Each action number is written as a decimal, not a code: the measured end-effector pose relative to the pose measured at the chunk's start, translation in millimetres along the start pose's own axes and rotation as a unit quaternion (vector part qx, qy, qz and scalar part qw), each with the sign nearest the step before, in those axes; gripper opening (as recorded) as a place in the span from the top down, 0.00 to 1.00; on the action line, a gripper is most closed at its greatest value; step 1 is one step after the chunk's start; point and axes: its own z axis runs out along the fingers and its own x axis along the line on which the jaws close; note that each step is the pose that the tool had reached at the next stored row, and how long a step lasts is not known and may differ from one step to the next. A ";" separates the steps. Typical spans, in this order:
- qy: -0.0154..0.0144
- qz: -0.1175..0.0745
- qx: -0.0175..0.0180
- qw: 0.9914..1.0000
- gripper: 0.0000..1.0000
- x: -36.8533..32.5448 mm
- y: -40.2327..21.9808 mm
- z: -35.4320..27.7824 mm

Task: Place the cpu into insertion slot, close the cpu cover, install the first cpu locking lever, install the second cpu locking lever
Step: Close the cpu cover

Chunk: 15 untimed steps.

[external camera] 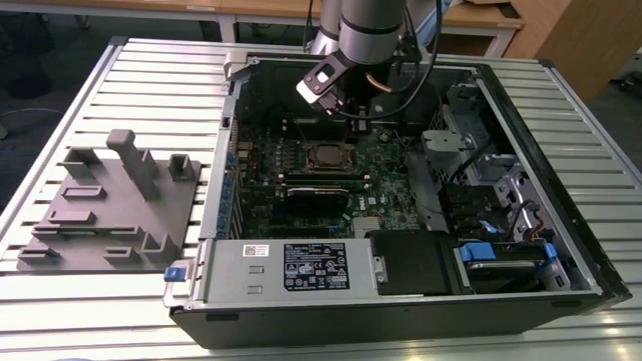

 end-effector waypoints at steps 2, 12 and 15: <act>0.000 0.000 0.000 1.000 0.89 0.0 -1.3 -0.1; 0.000 0.000 0.000 1.000 0.89 0.0 -5.1 -0.2; 0.000 0.000 0.000 1.000 0.89 0.0 -5.2 -0.2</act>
